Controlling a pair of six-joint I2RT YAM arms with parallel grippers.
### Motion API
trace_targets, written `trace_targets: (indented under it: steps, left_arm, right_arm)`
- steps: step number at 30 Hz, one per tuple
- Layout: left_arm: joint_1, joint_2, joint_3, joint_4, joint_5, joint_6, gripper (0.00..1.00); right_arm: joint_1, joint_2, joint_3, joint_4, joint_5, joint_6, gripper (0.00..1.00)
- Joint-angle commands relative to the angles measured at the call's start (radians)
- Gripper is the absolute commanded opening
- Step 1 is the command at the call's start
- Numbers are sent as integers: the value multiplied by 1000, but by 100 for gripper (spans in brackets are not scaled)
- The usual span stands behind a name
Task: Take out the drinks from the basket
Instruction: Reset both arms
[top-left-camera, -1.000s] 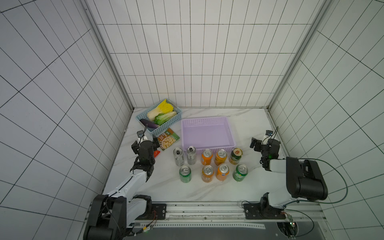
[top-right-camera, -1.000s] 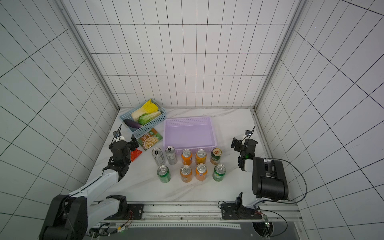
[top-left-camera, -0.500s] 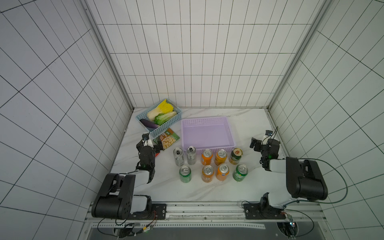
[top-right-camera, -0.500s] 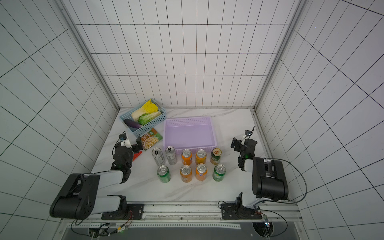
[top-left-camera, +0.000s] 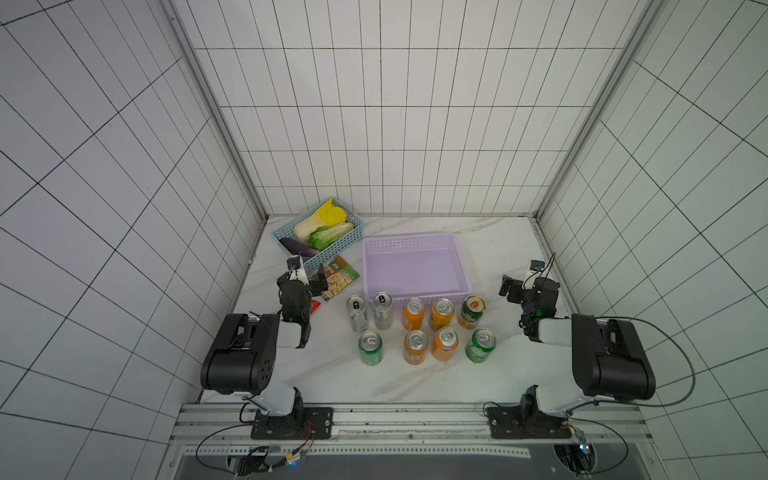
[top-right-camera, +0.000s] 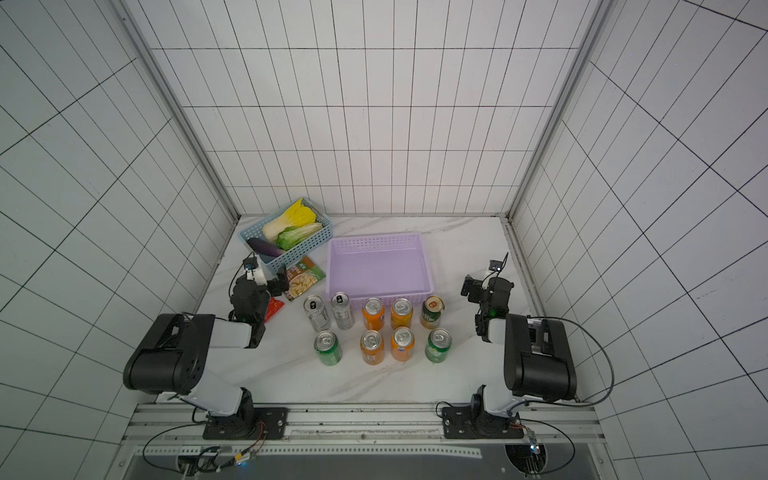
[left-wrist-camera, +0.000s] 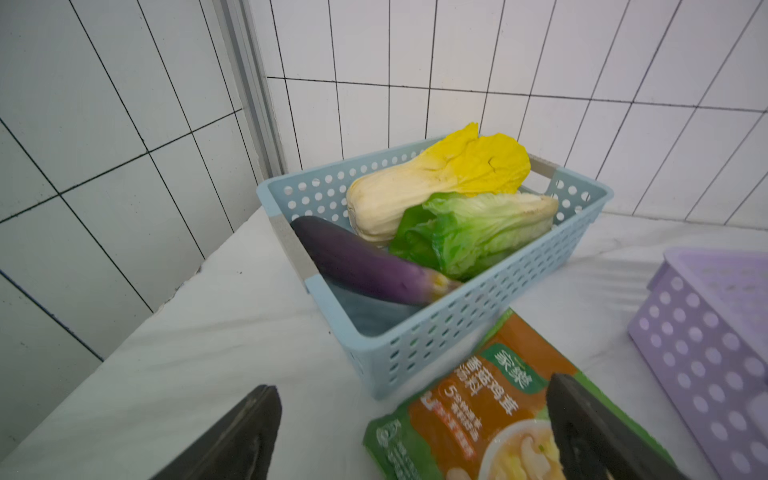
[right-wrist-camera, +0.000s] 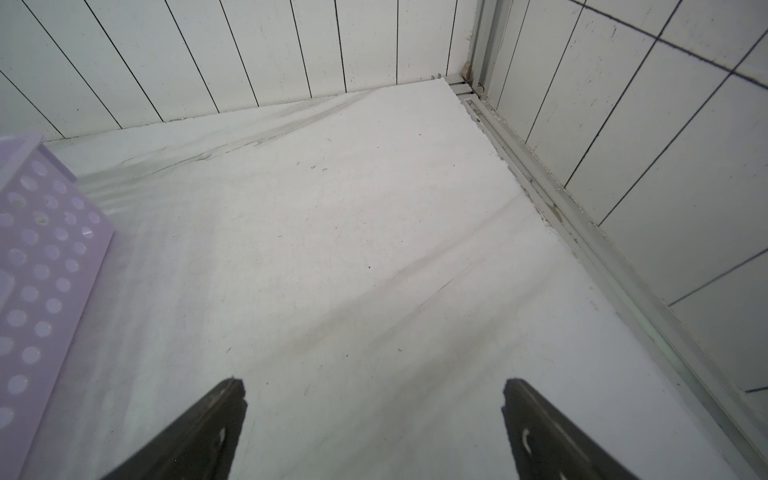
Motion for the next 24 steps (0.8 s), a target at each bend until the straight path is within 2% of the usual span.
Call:
trace_targets:
  steps: [1, 24]
  left_arm:
    - [32, -24, 24, -142, 47, -55, 98]
    - [27, -20, 31, -149, 54, -37, 97]
  right_arm:
    - [8, 0, 15, 12, 15, -10, 99]
    - [11, -1, 12, 15, 19, -11, 99]
